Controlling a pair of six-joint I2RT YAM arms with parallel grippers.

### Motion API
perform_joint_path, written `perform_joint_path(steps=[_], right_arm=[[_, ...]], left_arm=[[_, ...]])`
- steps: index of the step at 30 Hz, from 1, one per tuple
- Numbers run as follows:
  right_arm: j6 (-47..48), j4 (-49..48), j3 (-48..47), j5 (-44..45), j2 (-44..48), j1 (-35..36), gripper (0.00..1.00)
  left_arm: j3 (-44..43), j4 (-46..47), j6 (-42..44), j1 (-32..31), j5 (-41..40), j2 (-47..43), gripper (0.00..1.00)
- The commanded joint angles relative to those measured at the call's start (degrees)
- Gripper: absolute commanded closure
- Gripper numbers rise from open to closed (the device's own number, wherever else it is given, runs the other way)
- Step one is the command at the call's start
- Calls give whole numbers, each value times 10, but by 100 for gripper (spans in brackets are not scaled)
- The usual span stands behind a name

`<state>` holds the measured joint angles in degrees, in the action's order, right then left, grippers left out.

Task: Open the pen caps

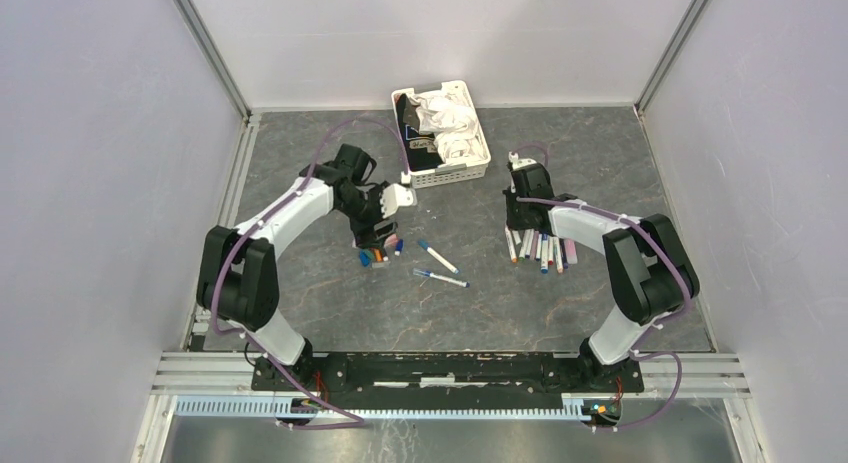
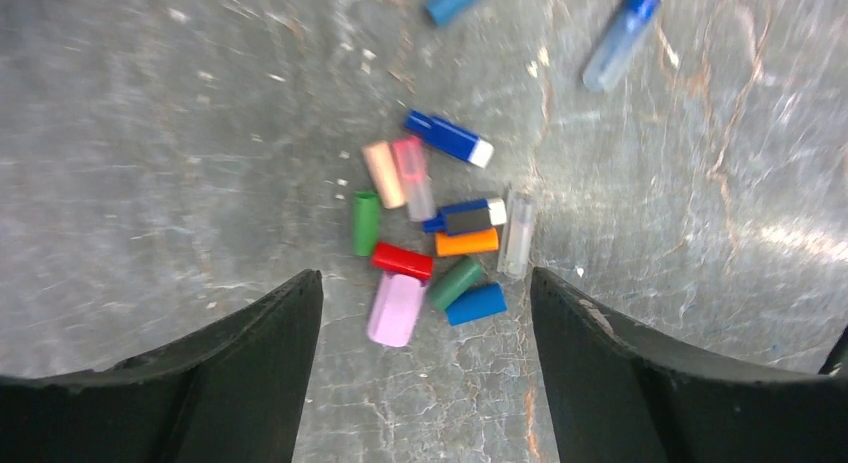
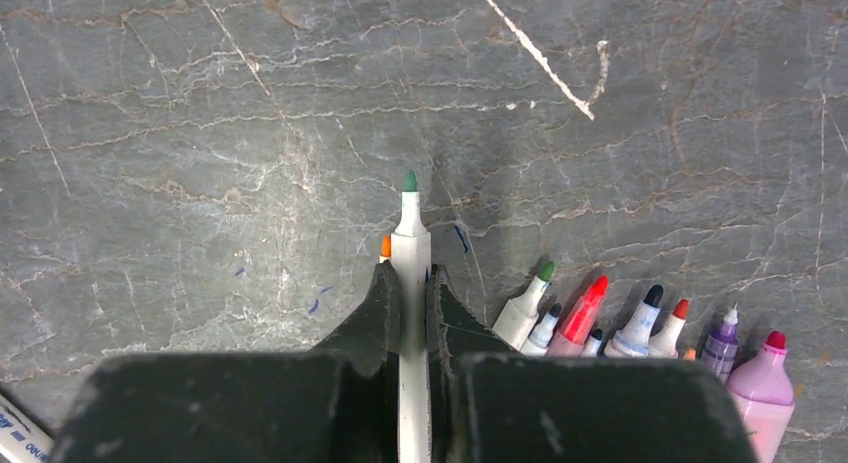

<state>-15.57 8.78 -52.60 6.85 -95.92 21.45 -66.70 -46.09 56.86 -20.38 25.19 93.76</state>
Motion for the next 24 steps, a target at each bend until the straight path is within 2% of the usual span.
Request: perform_joint_path(steps=[1,6,10,11,16,24], right_arm=[[-3,-21,5,24,-9,-4,92],[-3,-20,13,18,-11,-4,79],[-8,-19,19,16,4,-4,69],[-9,-18,18,17,10,-4,66],[-7,-4,9,21,39,-4,58],[7,9,-3,32,92,13,44]], left_arm=[[-97,-49,-82,-2,38,-30,16],[-185,-106,-127,-1,40,-20,12],[-216,-115,-164,-1,43,-22,7],[-223,-118,-168,-1,42,-23,1],[-239,-125,-181,-1,16,-27,0],[-215,-124,-181,-1,0,-31,0]])
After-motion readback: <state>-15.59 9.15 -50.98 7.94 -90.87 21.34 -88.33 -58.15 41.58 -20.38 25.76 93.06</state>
